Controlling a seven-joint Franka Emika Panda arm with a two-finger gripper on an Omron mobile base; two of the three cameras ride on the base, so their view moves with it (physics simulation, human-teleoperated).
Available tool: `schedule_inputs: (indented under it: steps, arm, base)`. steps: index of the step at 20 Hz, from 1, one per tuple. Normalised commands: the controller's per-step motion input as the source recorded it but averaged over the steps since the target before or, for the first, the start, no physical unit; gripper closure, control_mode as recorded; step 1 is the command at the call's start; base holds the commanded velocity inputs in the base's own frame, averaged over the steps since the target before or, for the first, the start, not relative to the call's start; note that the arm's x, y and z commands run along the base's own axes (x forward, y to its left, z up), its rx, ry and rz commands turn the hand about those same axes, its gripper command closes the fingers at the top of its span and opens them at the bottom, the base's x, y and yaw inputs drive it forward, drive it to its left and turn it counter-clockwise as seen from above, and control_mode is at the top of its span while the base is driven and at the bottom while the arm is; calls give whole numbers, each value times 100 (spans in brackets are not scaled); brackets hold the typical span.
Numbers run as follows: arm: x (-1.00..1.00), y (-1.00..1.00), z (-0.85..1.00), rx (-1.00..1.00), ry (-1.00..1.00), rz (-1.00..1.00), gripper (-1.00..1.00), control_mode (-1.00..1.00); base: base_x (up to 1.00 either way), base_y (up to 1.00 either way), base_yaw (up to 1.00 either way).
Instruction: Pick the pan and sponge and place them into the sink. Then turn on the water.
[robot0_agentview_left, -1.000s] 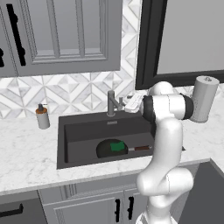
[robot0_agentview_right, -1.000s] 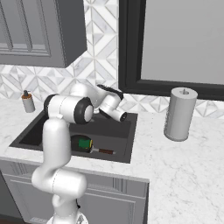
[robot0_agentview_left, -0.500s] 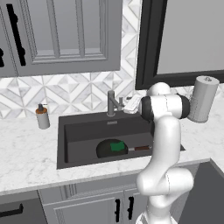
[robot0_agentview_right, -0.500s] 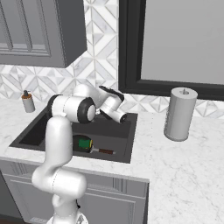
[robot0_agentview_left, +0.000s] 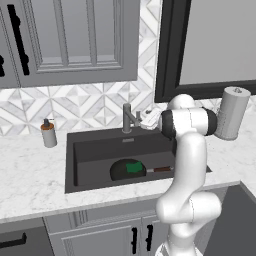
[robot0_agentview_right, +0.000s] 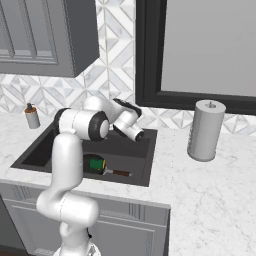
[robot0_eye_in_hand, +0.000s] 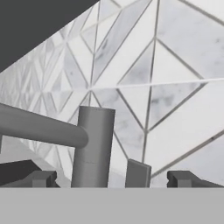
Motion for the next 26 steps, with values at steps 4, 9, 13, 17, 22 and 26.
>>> schedule_inputs:
  steps: [4,9,13,17,22,26]
  arm:
    - [1,0,0,0,0,-6,-100,-100]
    - [0,0,0,0,0,-5,-100,-100]
    - [0,0,0,0,0,-2,-100,-100]
    - [0,0,2,0,0,0,-100,-100]
    - [-1,0,12,0,1,0,-100,-100]
    - [4,0,18,0,4,0,-100,-100]
  base:
    - [0,0,0]
    - [0,0,0]
    - [0,0,0]
    - [0,0,0]
    - [0,0,0]
    - [0,0,0]
